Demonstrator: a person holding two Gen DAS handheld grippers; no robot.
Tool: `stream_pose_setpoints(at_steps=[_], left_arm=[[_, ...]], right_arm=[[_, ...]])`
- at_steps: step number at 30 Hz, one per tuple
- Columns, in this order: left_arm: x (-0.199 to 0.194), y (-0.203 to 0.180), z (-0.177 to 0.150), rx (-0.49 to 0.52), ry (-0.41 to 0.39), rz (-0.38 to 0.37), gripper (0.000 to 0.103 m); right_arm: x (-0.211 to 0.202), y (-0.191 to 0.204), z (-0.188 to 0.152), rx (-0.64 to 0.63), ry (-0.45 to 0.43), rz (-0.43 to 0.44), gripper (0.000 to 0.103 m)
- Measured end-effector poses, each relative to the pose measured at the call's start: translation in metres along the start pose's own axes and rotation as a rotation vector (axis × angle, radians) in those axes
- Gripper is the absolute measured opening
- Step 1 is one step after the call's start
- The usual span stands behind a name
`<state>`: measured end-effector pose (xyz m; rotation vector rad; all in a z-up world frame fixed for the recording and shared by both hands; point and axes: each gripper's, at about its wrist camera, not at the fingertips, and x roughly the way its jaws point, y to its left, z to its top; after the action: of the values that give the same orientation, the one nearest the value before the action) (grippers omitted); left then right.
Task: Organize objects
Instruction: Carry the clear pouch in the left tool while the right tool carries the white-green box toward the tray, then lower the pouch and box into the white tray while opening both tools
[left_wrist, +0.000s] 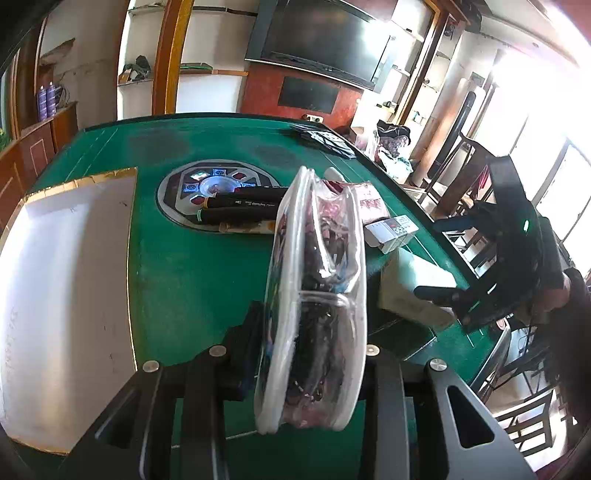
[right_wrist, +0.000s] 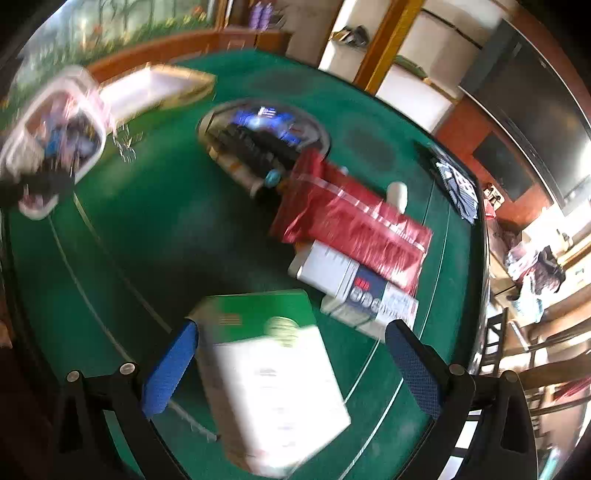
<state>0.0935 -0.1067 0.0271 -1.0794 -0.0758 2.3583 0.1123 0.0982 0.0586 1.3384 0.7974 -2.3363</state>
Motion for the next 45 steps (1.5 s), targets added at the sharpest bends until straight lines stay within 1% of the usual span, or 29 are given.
stream_pose_setpoints(at_steps=[1,2,4,7,9,10,12,13,14,15,16,17,20,22,25,28,30,31,33,34,36,37,38,40,41,43,45], left_arm=[[-0.002,0.001,-0.002,-0.004,-0.004,-0.005,0.032],[-0.004,0.002,-0.005,-0.01,-0.007,-0.014,0.032],[-0.006,0.005,-0.003,-0.021,-0.007,-0.035,0.032],[-0.008,0.002,-0.005,-0.022,-0.006,-0.043,0.032],[-0.012,0.0,-0.005,-0.018,-0.007,-0.046,0.032],[-0.015,-0.001,-0.006,-0.018,-0.012,-0.046,0.032],[-0.025,-0.002,-0.006,-0.012,-0.029,-0.042,0.032],[-0.029,-0.002,-0.006,-0.007,-0.039,-0.042,0.032],[-0.037,-0.002,-0.008,0.001,-0.056,-0.047,0.032],[-0.041,-0.002,-0.007,0.005,-0.064,-0.05,0.032],[-0.046,0.0,-0.007,0.008,-0.074,-0.053,0.032],[-0.049,0.003,-0.006,0.008,-0.075,-0.052,0.032],[-0.059,0.012,0.004,-0.002,-0.062,-0.036,0.032],[-0.067,0.018,0.01,-0.008,-0.062,-0.036,0.032],[-0.085,0.03,0.02,-0.007,-0.081,-0.018,0.032],[-0.102,0.048,0.037,-0.025,-0.098,0.032,0.032],[-0.111,0.064,0.051,-0.043,-0.115,0.089,0.032],[-0.115,0.077,0.06,-0.067,-0.117,0.121,0.032],[-0.117,0.102,0.076,-0.12,-0.107,0.14,0.032],[-0.116,0.116,0.086,-0.141,-0.103,0.174,0.032],[-0.109,0.136,0.1,-0.16,-0.093,0.245,0.032],[-0.101,0.15,0.106,-0.184,-0.079,0.256,0.032],[-0.092,0.163,0.11,-0.209,-0.064,0.268,0.032],[-0.076,0.179,0.113,-0.229,-0.051,0.303,0.032],[-0.068,0.186,0.112,-0.236,-0.041,0.308,0.032],[-0.05,0.204,0.109,-0.28,-0.013,0.312,0.032],[-0.032,0.221,0.109,-0.322,0.013,0.309,0.032]], right_arm=[[0.001,0.004,-0.001,-0.013,-0.001,-0.033,0.103],[-0.002,0.008,-0.001,-0.016,-0.007,-0.043,0.103],[0.001,0.013,-0.003,-0.017,0.014,-0.059,0.103],[0.019,0.017,-0.012,0.008,0.07,-0.107,0.103],[0.035,0.013,-0.019,0.051,0.12,-0.128,0.103],[0.032,0.006,-0.021,0.1,0.086,-0.108,0.103],[0.03,-0.008,-0.023,0.199,0.094,-0.093,0.102],[0.028,-0.013,-0.024,0.24,0.092,-0.056,0.098],[0.026,-0.017,-0.025,0.285,0.091,-0.01,0.085],[0.021,-0.019,-0.025,0.31,0.083,-0.008,0.084],[0.017,-0.02,-0.026,0.329,0.075,0.004,0.078],[0.011,-0.022,-0.027,0.356,0.059,0.03,0.075],[-0.011,-0.023,-0.026,0.416,0.007,0.051,0.075],[-0.03,-0.027,-0.019,0.468,-0.045,0.1,0.075],[-0.049,-0.026,0.008,0.497,-0.107,0.181,0.075],[-0.07,-0.012,0.046,0.49,-0.18,0.308,0.075],[-0.078,-0.007,0.08,0.489,-0.225,0.397,0.075],[-0.08,-0.004,0.102,0.494,-0.244,0.444,0.075],[-0.076,0.004,0.14,0.498,-0.268,0.51,0.076],[-0.074,0.008,0.161,0.498,-0.273,0.543,0.076],[-0.059,0.015,0.201,0.52,-0.253,0.6,0.076],[-0.047,0.02,0.219,0.532,-0.233,0.613,0.076],[-0.031,0.026,0.238,0.543,-0.211,0.609,0.076],[-0.001,0.039,0.266,0.556,-0.161,0.586,0.076],[0.02,0.047,0.277,0.564,-0.127,0.57,0.076],[0.055,0.061,0.288,0.57,-0.075,0.553,0.076],[0.078,0.071,0.293,0.57,-0.042,0.537,0.076]])
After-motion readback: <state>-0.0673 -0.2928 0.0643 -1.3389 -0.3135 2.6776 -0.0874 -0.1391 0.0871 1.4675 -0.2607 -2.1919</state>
